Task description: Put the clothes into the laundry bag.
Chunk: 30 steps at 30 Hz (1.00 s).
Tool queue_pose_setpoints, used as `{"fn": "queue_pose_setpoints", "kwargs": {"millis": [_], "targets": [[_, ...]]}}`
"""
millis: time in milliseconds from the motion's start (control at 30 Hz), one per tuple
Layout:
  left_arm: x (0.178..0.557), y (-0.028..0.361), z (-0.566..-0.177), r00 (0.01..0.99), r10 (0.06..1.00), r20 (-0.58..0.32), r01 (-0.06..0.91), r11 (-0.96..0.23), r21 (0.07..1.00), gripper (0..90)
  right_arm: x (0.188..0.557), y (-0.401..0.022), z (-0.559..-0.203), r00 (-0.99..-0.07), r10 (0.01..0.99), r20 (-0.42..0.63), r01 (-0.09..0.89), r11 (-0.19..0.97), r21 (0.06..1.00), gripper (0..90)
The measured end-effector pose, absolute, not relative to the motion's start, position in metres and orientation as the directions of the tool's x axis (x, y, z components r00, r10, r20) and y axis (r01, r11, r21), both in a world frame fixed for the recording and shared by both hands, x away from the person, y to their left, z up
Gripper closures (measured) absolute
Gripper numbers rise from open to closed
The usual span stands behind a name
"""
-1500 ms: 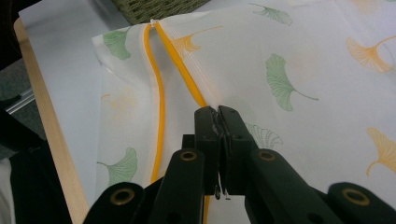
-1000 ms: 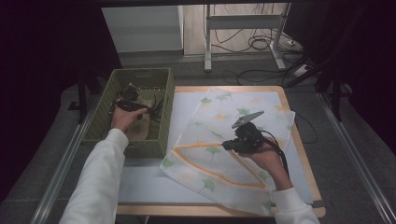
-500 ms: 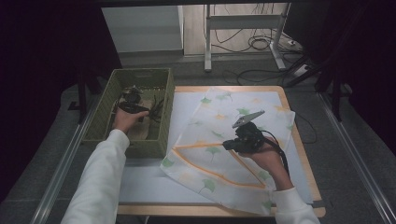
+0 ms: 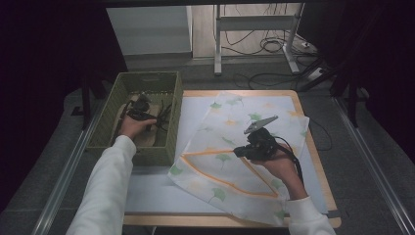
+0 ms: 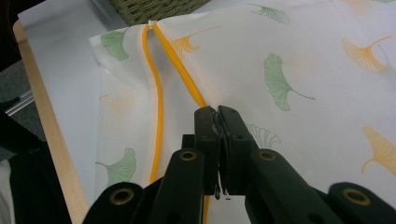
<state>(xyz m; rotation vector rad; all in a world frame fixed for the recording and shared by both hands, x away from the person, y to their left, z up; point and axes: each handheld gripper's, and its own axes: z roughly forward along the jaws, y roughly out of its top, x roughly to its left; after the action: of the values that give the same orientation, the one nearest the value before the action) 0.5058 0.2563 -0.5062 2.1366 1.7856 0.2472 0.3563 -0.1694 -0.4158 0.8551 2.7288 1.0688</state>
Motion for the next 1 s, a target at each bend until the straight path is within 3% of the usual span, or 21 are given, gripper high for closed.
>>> {"fn": "queue_pose_setpoints", "kwargs": {"millis": [267, 533, 1000], "targets": [[0.5089, 0.2548, -0.5120, 0.209, 0.976, -0.055, 0.929, -0.181, 0.322, 7.1, 0.3559, -0.1699, -0.4152, -0.839, 0.532, 0.116, 0.469, 0.598, 0.651, 85.3], [0.5068, 0.2511, -0.5145, 0.247, 0.968, 0.030, 0.921, -0.244, 0.305, 15.0, 0.3557, -0.1698, -0.4153, -0.839, 0.532, 0.115, 0.468, 0.597, 0.652, 85.3], [0.5065, 0.2568, -0.5115, 0.242, 0.970, -0.016, 0.924, -0.225, 0.309, 22.9, 0.3550, -0.1707, -0.4145, -0.838, 0.535, 0.111, 0.466, 0.595, 0.655, 85.3]]}}
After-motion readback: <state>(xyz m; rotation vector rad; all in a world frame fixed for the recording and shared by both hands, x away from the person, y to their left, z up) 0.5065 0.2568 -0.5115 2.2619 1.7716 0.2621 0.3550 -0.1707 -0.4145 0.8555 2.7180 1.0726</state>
